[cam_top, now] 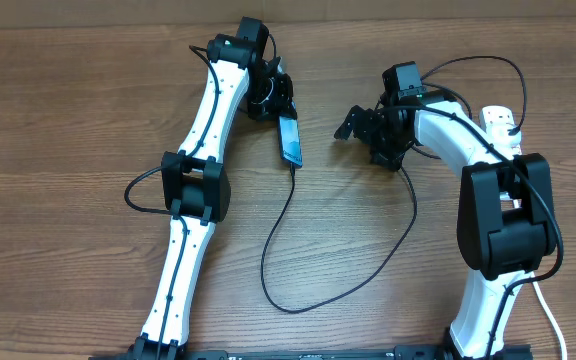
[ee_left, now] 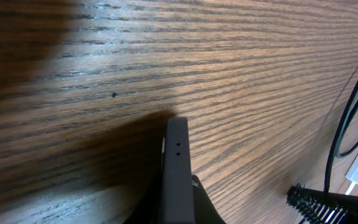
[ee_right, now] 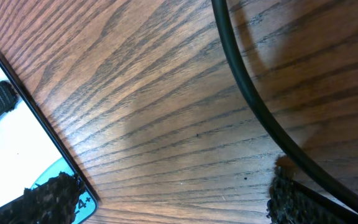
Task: Plug charger to phone and switch on socket
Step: 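Lower the phone flat onto the table with the left gripper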
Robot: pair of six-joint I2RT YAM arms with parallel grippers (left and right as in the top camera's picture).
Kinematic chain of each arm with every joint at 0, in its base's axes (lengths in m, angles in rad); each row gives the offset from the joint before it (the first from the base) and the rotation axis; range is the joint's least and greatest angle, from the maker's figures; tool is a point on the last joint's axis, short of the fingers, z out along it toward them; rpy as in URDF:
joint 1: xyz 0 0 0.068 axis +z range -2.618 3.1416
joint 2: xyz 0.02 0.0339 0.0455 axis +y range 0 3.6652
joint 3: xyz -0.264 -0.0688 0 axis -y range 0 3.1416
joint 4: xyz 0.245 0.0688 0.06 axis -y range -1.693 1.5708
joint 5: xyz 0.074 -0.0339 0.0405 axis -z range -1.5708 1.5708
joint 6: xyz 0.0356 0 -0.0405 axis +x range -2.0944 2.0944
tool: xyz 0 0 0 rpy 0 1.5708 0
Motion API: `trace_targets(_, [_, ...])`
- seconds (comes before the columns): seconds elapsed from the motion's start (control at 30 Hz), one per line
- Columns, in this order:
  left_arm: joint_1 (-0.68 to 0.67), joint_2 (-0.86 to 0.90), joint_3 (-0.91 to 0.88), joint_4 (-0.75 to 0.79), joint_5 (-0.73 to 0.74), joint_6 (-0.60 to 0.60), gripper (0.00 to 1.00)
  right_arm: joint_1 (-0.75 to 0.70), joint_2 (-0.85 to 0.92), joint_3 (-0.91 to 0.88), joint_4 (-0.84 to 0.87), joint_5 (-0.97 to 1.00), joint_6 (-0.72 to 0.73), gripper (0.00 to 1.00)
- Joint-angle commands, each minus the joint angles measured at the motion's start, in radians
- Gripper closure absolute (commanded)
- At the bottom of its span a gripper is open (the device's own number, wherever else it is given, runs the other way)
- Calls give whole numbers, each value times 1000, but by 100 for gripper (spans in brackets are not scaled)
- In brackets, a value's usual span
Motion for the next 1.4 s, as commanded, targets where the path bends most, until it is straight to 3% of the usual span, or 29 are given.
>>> trace_targets(0.0, [-6,7,8,2,-55,15,95,5,2,-1,-8,40,-8,0])
trace_targets(0.47, [-6,7,8,-14,-55,16,77,5,2,-1,-18,40,-8,0])
trace_targets(1.17, [-6,7,8,-49,-100,16,69,5,2,-1,-17,41,-8,0])
trace_targets(1.27, [-6,7,8,-56,-101,16,64,5,2,-1,-18,40,-8,0])
trace_targets(1.37, [-6,7,8,-66,-129,15,45,5,2,-1,-18,40,-8,0])
